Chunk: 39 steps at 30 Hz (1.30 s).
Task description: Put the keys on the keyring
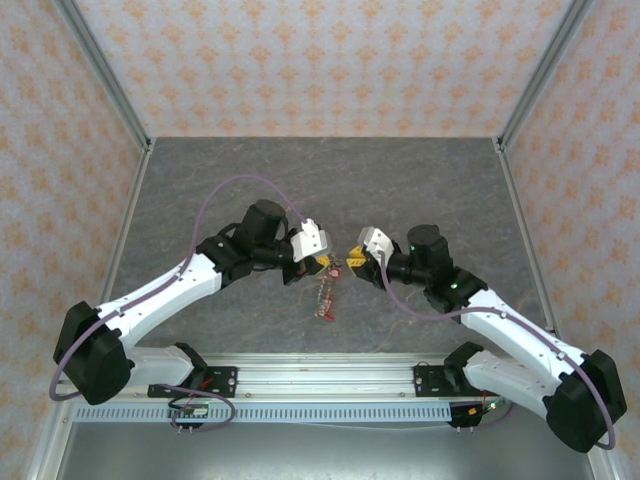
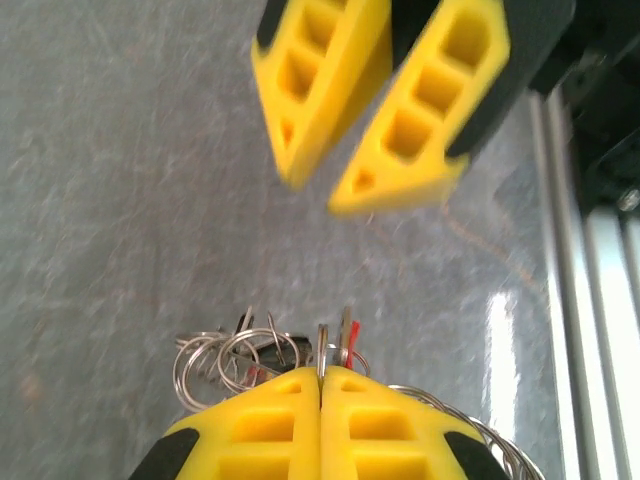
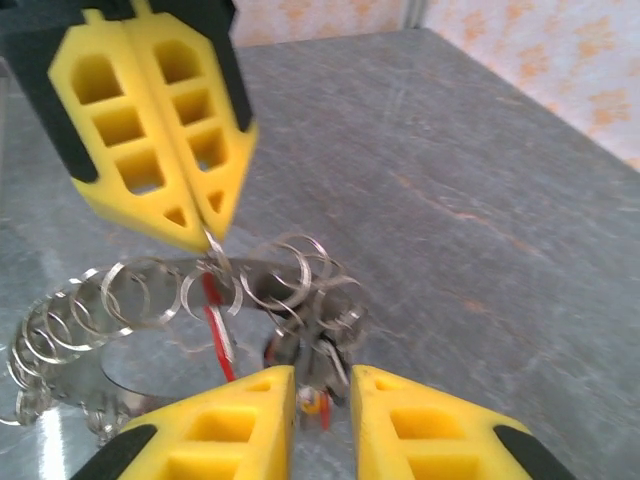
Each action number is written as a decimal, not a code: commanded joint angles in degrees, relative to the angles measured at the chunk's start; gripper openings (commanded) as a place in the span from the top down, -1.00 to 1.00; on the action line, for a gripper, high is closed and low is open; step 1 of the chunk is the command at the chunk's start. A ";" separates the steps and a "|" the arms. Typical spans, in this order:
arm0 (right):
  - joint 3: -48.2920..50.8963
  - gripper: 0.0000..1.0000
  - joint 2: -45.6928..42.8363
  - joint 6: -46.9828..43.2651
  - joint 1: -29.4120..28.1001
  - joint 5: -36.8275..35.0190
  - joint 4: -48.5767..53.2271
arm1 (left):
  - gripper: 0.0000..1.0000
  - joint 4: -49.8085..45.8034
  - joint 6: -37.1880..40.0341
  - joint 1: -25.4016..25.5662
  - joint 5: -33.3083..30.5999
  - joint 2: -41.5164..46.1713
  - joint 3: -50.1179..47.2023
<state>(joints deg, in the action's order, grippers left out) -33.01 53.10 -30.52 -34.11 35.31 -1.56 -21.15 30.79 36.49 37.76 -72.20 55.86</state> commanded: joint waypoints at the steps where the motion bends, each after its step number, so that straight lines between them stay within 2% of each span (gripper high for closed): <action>1: 2.04 0.56 -2.53 0.51 -0.41 -8.24 -5.74 | 1.00 -9.78 6.66 0.18 -8.47 2.95 5.05; 5: 3.01 0.54 -2.69 0.72 -0.39 -11.28 -6.70 | 1.00 -16.82 11.36 -0.58 -12.52 3.25 8.47; 14: 4.79 0.53 -4.65 1.43 -0.39 -12.18 -6.74 | 1.00 -28.14 18.45 -1.18 -18.52 0.15 15.89; 29: 5.68 0.53 -5.55 2.35 -0.35 -12.72 -6.29 | 1.00 -25.84 16.27 0.59 -17.64 -6.14 15.97; 36: 4.61 0.53 -5.12 3.23 -0.35 -10.90 -5.63 | 1.00 -23.41 15.22 1.30 -16.75 -6.11 14.73; 39: 4.80 0.53 -4.78 3.86 -0.36 -10.19 -5.61 | 1.00 -25.60 16.31 1.22 -19.38 -6.29 16.15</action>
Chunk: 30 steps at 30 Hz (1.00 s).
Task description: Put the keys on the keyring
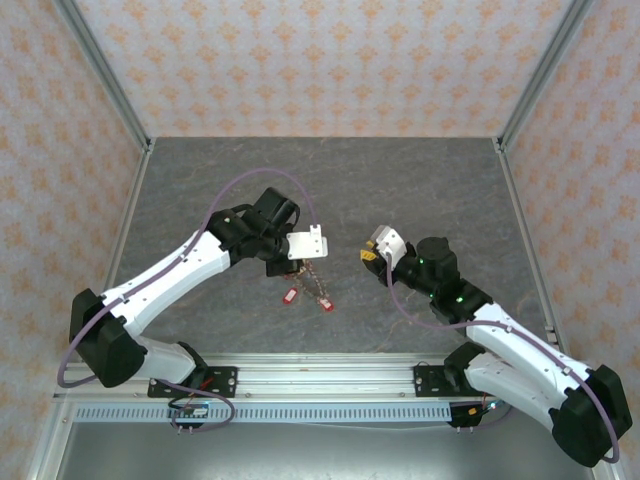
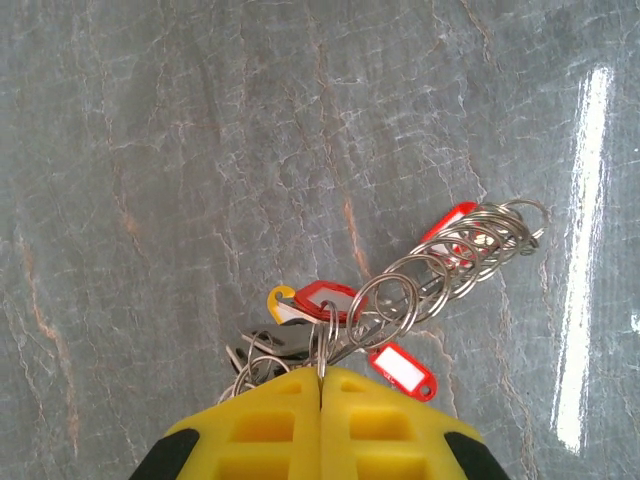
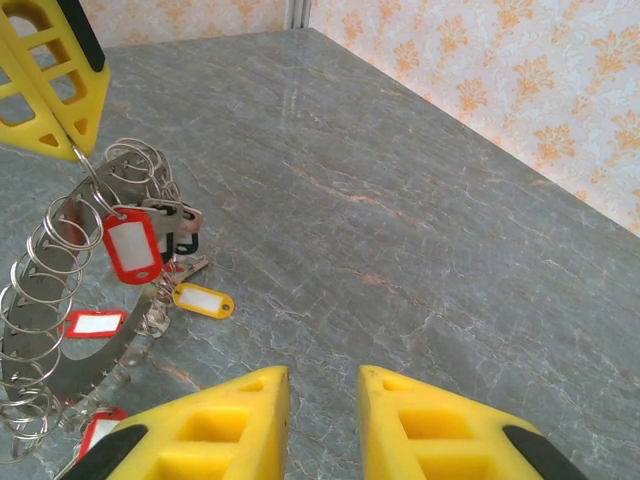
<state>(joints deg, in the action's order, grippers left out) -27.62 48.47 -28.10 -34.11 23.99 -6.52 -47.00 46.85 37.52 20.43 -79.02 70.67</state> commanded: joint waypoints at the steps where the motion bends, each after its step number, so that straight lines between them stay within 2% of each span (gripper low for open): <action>1: -0.61 0.53 0.09 1.59 -0.35 1.28 -0.60 | 1.00 -1.01 1.07 0.07 -3.20 0.61 1.93; 10: -0.53 0.53 -0.02 1.05 -0.35 1.24 -0.60 | 1.00 -10.48 8.69 -3.41 -7.18 2.89 7.34; 18: 0.95 0.53 -1.52 1.13 -0.35 1.03 -0.58 | 1.00 -14.02 7.50 -3.43 -9.04 -1.43 10.32; 23: 1.31 0.53 -2.62 0.58 -0.37 -0.12 0.71 | 1.00 -10.43 5.45 -1.57 -7.59 -5.72 9.75; 30: 2.20 0.53 -4.23 0.88 -0.37 -1.64 1.06 | 1.00 -5.66 1.16 4.12 -4.51 -15.77 13.62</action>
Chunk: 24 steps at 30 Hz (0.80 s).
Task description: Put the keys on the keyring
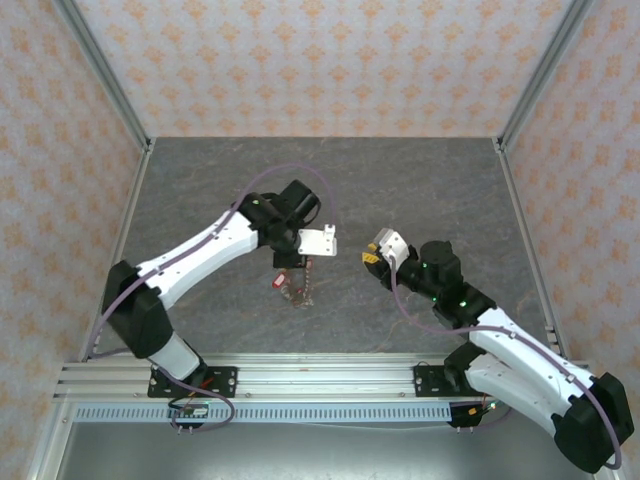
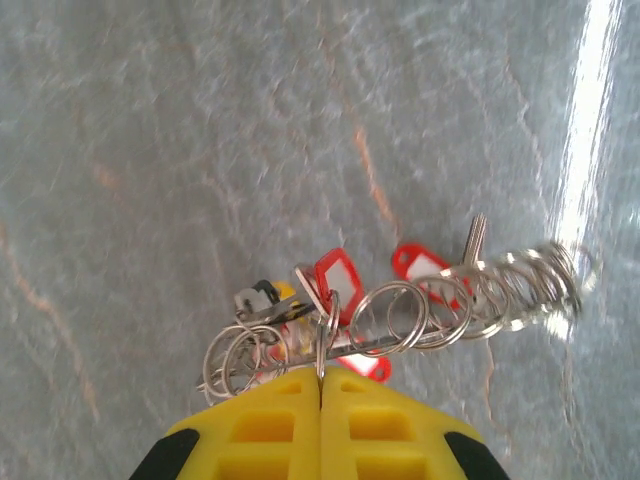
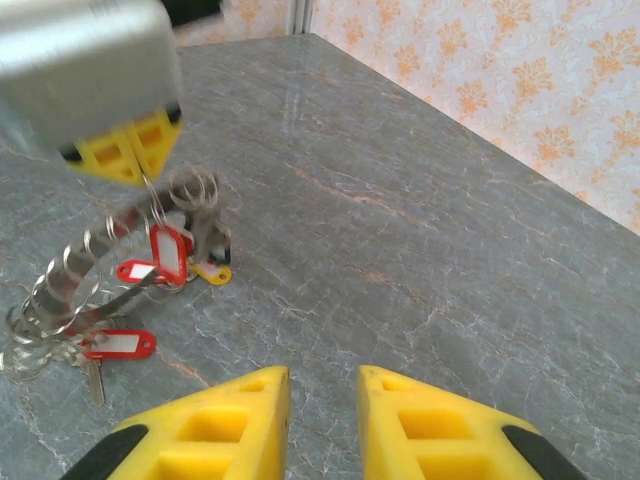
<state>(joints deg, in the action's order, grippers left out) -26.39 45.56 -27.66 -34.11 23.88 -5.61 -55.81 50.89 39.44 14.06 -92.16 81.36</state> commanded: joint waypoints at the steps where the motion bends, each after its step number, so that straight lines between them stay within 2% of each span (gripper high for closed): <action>1: 1.14 0.53 -1.56 0.53 -0.39 -1.95 0.15 | 1.00 3.53 -3.44 2.87 2.28 -3.99 3.56; 6: 2.89 0.53 -4.56 1.65 -0.36 -5.35 -0.26 | 0.94 7.50 -6.26 6.01 2.82 -9.70 4.04; 10: 5.14 0.53 -8.31 2.88 -0.36 -9.45 -0.98 | 0.94 11.83 -10.99 6.68 5.17 -10.96 3.06; 14: 6.58 0.52 -12.48 4.04 -0.38 -17.20 -0.71 | 0.91 18.79 -16.90 6.70 6.94 -10.35 -0.53; 20: 9.48 0.45 -14.33 8.94 0.12 -36.20 -4.79 | 0.84 26.52 -22.84 6.70 7.77 -7.27 -6.31; 24: 9.27 0.40 -12.12 11.32 2.13 -38.35 -6.20 | 0.78 31.79 -26.37 6.70 6.47 -4.40 -9.81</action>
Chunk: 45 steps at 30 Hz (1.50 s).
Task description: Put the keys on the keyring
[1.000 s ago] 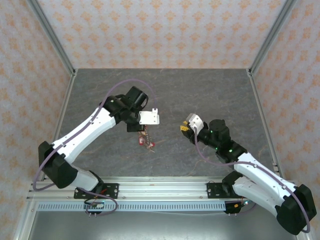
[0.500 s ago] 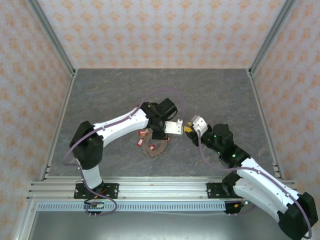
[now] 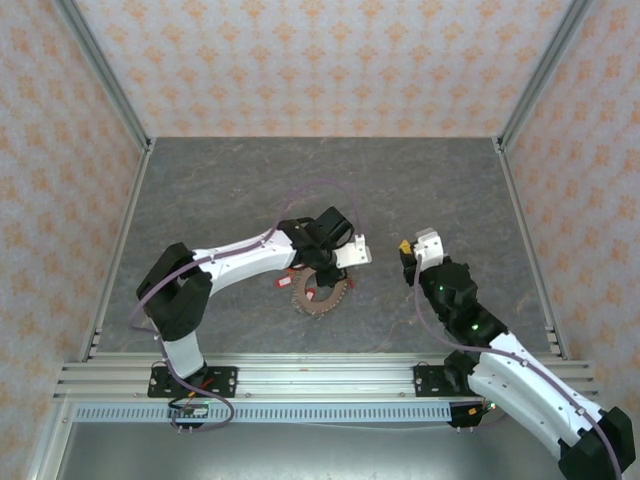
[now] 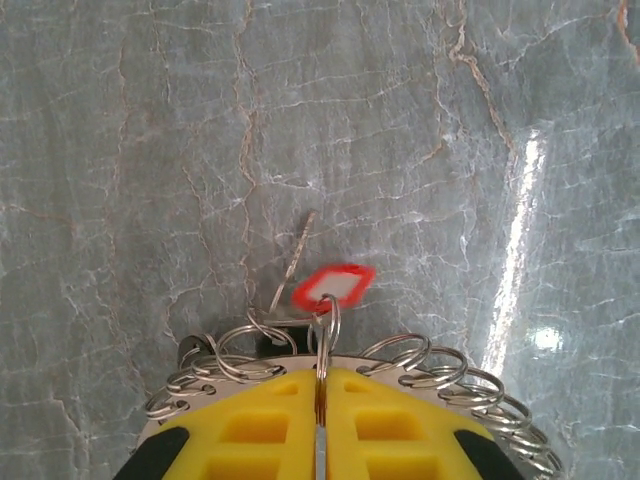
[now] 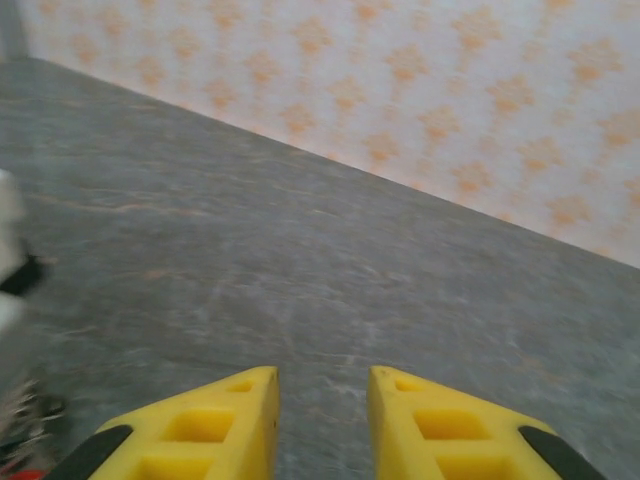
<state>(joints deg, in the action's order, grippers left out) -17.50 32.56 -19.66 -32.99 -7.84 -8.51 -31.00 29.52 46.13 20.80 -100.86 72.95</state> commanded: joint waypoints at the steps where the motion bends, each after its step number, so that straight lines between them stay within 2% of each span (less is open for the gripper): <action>1: 0.44 0.40 1.54 3.62 1.41 -6.58 -4.20 | 0.77 8.55 -6.30 0.01 -1.41 5.03 -2.01; 6: 0.19 0.18 4.88 5.66 3.55 -6.76 -8.39 | 0.55 17.25 -9.08 -0.12 -2.05 11.25 -7.94; 10: -0.81 -0.05 8.16 6.54 5.73 -5.88 -10.34 | 0.46 20.23 -10.10 -0.54 -3.03 16.20 -10.46; 13: -2.93 -0.13 12.15 6.22 7.90 -4.47 -11.97 | 0.32 23.01 -12.00 -1.88 -3.12 20.98 -12.51; 14: -3.92 -0.16 13.70 6.10 8.71 -4.15 -12.20 | 0.16 24.31 -13.16 -2.39 -3.58 22.99 -13.64; 15: -4.89 -0.18 15.06 6.08 9.35 -3.71 -12.30 | -0.59 25.62 -13.88 -2.94 -3.92 24.97 -14.99; 16: -5.66 -0.20 16.22 5.91 9.91 -3.32 -12.46 | -0.99 26.49 -14.54 -3.44 -4.21 26.81 -16.08; 18: -6.64 -0.31 18.53 5.34 10.61 -2.81 -12.74 | -1.00 28.32 -16.21 -4.58 -6.31 30.57 -19.10; 22: -6.27 -0.55 21.24 6.26 12.16 -6.68 -13.95 | -1.00 30.43 -18.93 -7.18 -11.78 38.06 -25.59; 25: -5.19 -0.59 22.57 7.76 15.49 -6.98 -14.99 | -1.00 32.39 -22.09 -10.52 -18.97 44.04 -30.77; 29: -2.41 -0.60 24.96 10.23 20.75 -4.55 -18.62 | -1.00 34.58 -28.64 -17.72 -28.44 50.69 -36.89; 31: -1.32 -0.60 27.33 11.43 23.26 -2.47 -20.21 | -1.00 34.39 -31.26 -21.50 -30.78 52.82 -38.72; 34: -0.54 -0.60 32.89 11.59 25.07 -1.38 -23.65 | -1.00 31.27 -31.18 -25.23 -30.82 54.01 -38.64; 36: -0.53 -0.60 37.47 11.16 25.43 -0.71 -27.29 | -1.00 29.96 -31.12 -26.10 -33.97 53.56 -38.38; 38: -2.43 -0.60 39.25 10.29 25.71 1.19 -26.01 | -1.00 29.83 -32.19 -26.98 -36.84 52.59 -38.66; 45: -2.51 -0.60 50.16 12.20 28.38 7.86 -40.07 | -1.00 31.36 -37.29 -30.36 -39.47 49.01 -39.21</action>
<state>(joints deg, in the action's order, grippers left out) -18.96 79.22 -9.08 -5.58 -3.97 -39.77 -0.32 -4.05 16.99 -14.90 -51.51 34.41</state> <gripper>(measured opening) 0.801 0.999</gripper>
